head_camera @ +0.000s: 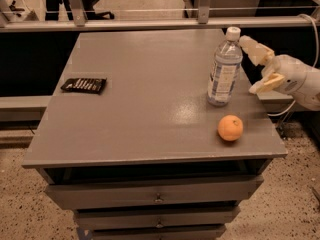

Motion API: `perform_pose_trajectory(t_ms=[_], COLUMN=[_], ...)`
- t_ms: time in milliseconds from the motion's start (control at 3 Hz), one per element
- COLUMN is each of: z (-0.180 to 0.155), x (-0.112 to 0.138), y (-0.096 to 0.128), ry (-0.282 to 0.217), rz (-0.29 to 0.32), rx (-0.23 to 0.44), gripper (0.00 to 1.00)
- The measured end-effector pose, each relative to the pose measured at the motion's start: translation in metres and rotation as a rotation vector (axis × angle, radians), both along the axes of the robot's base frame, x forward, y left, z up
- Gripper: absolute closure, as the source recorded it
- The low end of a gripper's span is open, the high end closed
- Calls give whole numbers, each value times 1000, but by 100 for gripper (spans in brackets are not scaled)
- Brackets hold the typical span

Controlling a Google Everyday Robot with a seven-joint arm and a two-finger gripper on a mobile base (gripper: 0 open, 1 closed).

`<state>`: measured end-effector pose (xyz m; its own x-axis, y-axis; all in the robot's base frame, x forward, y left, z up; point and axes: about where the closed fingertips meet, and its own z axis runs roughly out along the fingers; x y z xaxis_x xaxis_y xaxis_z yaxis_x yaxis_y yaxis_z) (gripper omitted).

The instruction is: Place blue plastic bottle upright

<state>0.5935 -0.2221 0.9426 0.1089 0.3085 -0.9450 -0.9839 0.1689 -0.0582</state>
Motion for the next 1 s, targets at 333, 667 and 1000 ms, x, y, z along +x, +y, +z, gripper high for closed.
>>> perform_pose_trajectory(t_ms=[333,667,1000], z=[44,109,115], x=[2,-1,-2], y=[-44,-79,-81], ry=[-9,-52,-62], rz=[-128,-301,-308], rx=[-114,-206,-205], gripper=[0,0,0])
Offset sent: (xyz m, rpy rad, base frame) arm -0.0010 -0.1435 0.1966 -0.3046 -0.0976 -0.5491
